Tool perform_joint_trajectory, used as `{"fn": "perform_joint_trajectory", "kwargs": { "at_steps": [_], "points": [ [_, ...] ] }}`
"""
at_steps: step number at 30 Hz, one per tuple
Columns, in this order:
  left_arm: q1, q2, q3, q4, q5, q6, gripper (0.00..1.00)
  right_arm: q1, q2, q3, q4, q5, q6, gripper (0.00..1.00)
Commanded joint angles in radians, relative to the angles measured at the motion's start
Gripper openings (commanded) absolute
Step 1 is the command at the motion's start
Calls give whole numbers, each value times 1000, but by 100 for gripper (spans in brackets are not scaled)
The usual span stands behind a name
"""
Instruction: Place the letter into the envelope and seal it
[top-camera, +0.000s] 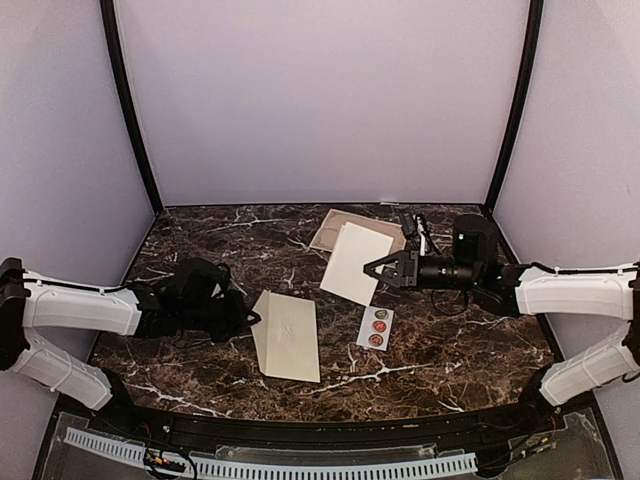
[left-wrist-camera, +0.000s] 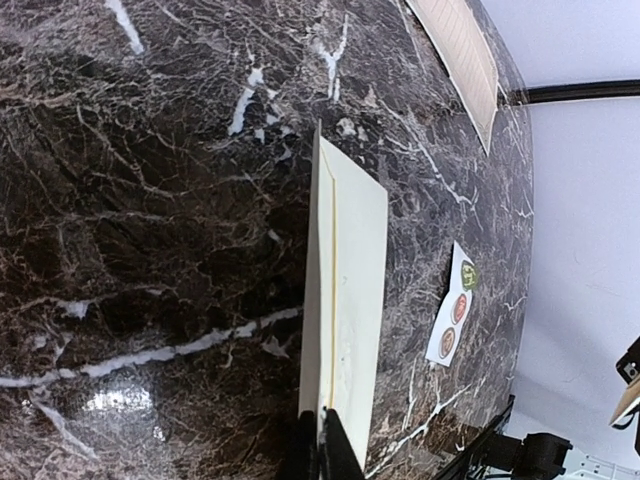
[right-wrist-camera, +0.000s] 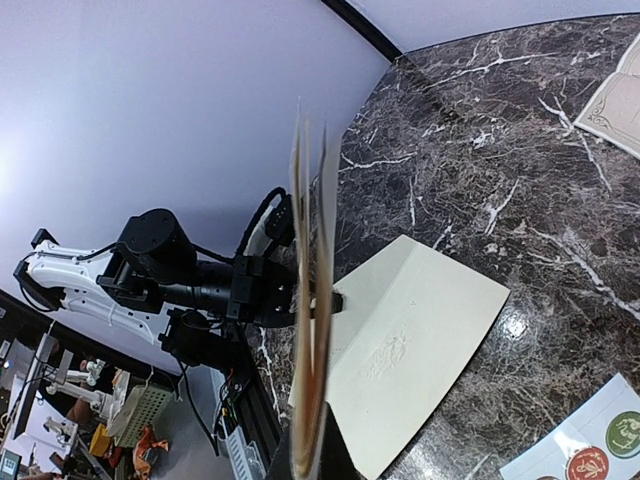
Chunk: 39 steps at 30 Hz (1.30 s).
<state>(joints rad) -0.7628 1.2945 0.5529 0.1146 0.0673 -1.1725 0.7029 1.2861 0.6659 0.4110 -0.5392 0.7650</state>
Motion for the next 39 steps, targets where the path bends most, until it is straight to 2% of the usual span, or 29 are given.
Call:
{"fn": "perform_joint_trajectory", "kwargs": {
  "at_steps": [1, 4, 7, 11, 13, 16, 17, 21, 23, 29, 35, 37, 39],
  "points": [
    [-7, 24, -18, 58, 2, -7, 9, 0, 2, -17, 44, -14, 4, 0],
    [-6, 2, -17, 11, -15, 35, 36, 0, -6, -25, 36, -19, -1, 0],
    [-5, -62, -3, -76, -84, 99, 57, 2, -14, -32, 17, -24, -16, 0],
    [-3, -147, 54, -192, -149, 231, 71, 14, -9, -29, -3, -54, -44, 0],
    [-4, -178, 86, -189, -119, 327, 76, 30, 5, -22, -7, -67, -61, 0],
    [-4, -193, 135, -134, 31, 450, 79, 69, 29, -9, 5, -93, -81, 0],
    [-5, -190, 145, -91, 135, 491, 80, 84, 37, -5, 22, -103, -85, 0],
    [-6, -160, 182, 54, 450, 528, 81, 128, 61, -12, 133, -152, -70, 0],
    [-6, -151, 181, 126, 546, 518, 82, 145, 73, -11, 173, -171, -69, 0],
    [-6, -134, 181, 152, 630, 532, 85, 183, 98, 0, 241, -188, -62, 0],
    [-30, -87, 181, 255, 786, 499, 90, 214, 133, 30, 243, -179, -60, 0],
    [-38, -81, 184, 261, 789, 498, 86, 225, 142, 37, 243, -174, -62, 0],
    [-40, -76, 184, 257, 786, 501, 72, 235, 149, 43, 242, -166, -62, 0]
  ]
}}
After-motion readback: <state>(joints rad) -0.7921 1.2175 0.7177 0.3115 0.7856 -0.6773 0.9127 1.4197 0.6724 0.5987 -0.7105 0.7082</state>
